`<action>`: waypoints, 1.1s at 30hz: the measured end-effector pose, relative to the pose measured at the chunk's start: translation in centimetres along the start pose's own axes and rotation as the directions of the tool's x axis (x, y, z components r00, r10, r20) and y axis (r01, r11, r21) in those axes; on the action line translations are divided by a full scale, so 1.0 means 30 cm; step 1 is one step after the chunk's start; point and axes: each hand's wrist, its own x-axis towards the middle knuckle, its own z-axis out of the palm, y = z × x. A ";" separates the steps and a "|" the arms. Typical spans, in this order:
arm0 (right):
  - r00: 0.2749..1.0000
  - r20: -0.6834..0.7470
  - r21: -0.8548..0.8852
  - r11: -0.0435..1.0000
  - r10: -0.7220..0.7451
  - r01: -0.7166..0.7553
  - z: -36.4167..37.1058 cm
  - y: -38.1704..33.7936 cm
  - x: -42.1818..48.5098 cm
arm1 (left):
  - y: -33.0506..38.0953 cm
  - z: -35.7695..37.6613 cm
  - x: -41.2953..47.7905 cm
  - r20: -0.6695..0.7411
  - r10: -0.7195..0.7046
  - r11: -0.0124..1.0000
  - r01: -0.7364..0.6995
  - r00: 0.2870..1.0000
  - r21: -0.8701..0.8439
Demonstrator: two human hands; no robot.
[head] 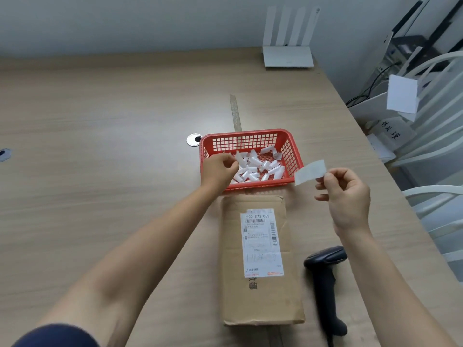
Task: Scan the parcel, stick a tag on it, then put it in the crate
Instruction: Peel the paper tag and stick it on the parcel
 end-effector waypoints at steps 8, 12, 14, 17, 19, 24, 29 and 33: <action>0.996 0.085 -0.013 1.000 0.014 -0.013 0.057 0.030 0.023 | 0.062 0.163 0.240 0.212 0.153 0.918 -0.218 0.965 0.332; 0.994 0.095 0.018 0.998 0.057 -0.059 0.078 0.051 0.036 | 0.029 0.209 0.282 0.328 0.232 0.779 -0.377 0.916 0.502; 0.992 0.108 0.015 0.997 0.069 -0.071 0.085 0.063 0.036 | 0.001 0.230 0.286 0.364 0.289 0.708 -0.453 0.886 0.542; 0.990 0.124 0.001 0.997 0.074 -0.075 0.095 0.070 0.034 | -0.009 0.231 0.290 0.332 0.304 0.727 -0.443 0.893 0.525; 0.990 0.124 -0.011 0.998 0.070 -0.069 0.097 0.071 0.033 | 0.003 0.220 0.287 0.290 0.279 0.779 -0.392 0.916 0.489; 1.000 0.008 -0.143 0.990 0.016 -0.014 0.104 0.092 0.032 | 0.036 0.172 0.188 0.207 0.126 0.966 -0.167 0.970 0.197; 0.982 -0.028 -0.365 0.916 -0.187 0.164 0.127 0.077 -0.009 | 0.112 0.097 -0.080 0.342 -0.132 0.806 0.302 0.930 -0.510; 0.914 0.085 -0.496 0.779 -0.397 0.384 0.139 0.073 -0.084 | 0.121 0.070 -0.259 0.411 -0.126 0.652 0.388 0.903 -0.652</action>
